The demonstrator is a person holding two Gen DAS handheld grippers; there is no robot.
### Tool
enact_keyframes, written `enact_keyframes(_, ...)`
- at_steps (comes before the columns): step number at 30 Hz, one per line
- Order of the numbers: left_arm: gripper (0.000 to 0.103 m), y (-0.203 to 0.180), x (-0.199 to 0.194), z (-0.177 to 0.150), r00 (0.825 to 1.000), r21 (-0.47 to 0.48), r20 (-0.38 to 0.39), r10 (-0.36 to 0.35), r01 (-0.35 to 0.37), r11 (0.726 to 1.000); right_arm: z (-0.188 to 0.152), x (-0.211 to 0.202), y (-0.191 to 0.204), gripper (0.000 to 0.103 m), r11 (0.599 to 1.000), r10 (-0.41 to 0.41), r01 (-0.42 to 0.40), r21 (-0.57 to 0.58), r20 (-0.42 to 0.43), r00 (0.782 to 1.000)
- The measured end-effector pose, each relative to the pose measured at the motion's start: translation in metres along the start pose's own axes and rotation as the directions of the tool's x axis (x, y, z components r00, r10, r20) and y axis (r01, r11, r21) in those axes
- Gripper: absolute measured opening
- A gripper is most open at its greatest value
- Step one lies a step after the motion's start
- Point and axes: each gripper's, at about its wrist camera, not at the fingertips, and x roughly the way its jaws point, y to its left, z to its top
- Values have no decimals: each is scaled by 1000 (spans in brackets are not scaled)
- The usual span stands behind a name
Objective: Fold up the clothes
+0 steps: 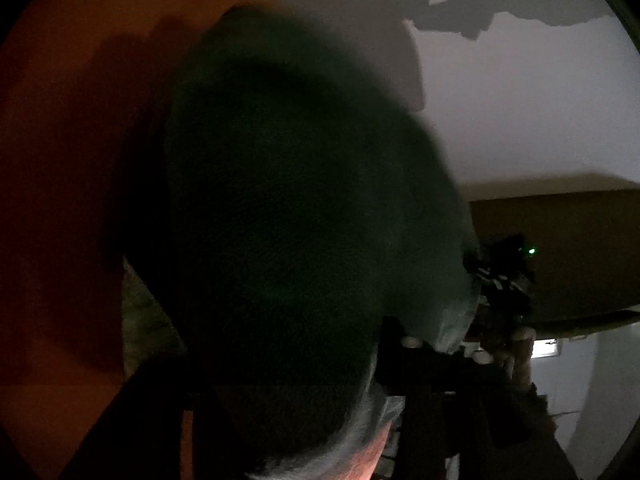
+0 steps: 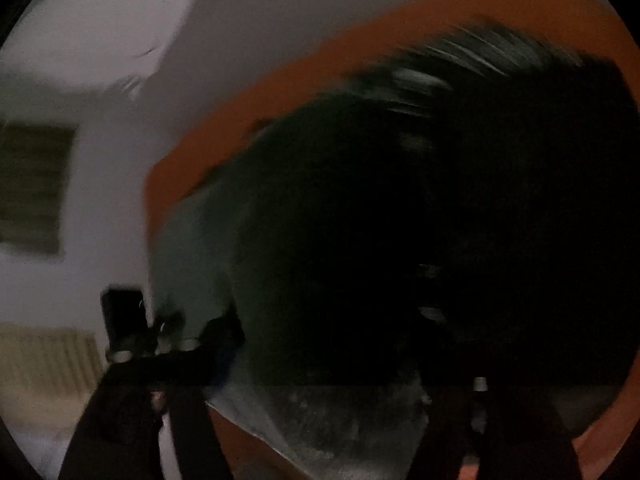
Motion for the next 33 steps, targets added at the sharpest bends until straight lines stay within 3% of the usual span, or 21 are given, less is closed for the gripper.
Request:
enact_keyframes(1,58,5,-8,-3,1000,15,10,9,-10,1000,-8,-4,0,84,1000,2,-2,-1,27,1000)
enact_keyframes(3,59,7,-35,3,998,59,50,35,-38,998,-23,-13,2,84,1000,-8,9,-10,85,996)
enact_keyframes(6,61,10,-69,11,990,106,103,94,-105,989,-45,-33,13,84,991,-110,123,-54,198,974)
enact_keyframes(8,63,11,-79,19,983,121,96,154,-165,979,-54,-44,13,84,982,-165,182,-46,249,954)
enact_keyframes(10,64,3,-69,25,986,129,60,155,-161,978,-57,-46,19,84,980,-172,193,-57,258,951)
enact_keyframes(12,75,-8,-50,29,990,121,23,138,-140,983,-48,-34,25,84,985,-123,143,-93,189,974)
enact_keyframes(14,77,-18,-18,33,995,72,19,96,-97,993,-30,-20,17,84,989,-83,97,-110,124,989)
enact_keyframes(15,75,-23,-3,34,997,49,20,77,-78,996,-22,-15,13,84,992,-54,66,-112,108,993)
enact_keyframes(16,61,-27,-2,37,994,63,62,85,-89,994,-14,-11,9,83,994,-14,24,-103,98,995)
enact_keyframes(18,42,-40,-4,45,987,111,119,105,-118,987,-6,-12,-4,41,994,91,-86,-63,91,992)
enact_keyframes(20,37,-58,-8,56,980,176,150,129,-155,972,-15,-23,-6,39,994,111,-109,-24,138,984)
enact_keyframes(23,36,-85,-16,82,977,249,149,154,-187,950,-42,-30,-5,38,994,104,-109,17,208,973)
enact_keyframes(25,39,-86,-9,95,966,275,119,228,-253,927,-54,-23,-12,40,991,109,-123,47,237,965)
enact_keyframes(26,43,-82,-2,101,956,282,95,278,-294,913,-58,-18,-20,49,992,95,-112,54,249,964)
enact_keyframes(27,49,-74,1,100,954,260,78,289,-299,918,-60,-12,-19,62,994,75,-93,58,262,962)
enact_keyframes(28,54,-66,4,98,952,238,60,299,-305,922,-63,-9,-5,66,995,62,-80,52,275,959)
enact_keyframes(31,67,-44,-8,86,960,186,67,271,-279,942,-64,-27,-1,66,1000,10,-6,-11,328,945)
enact_keyframes(33,75,-33,-16,74,962,160,86,258,-269,950,-59,-48,14,66,988,-90,131,-79,391,916)
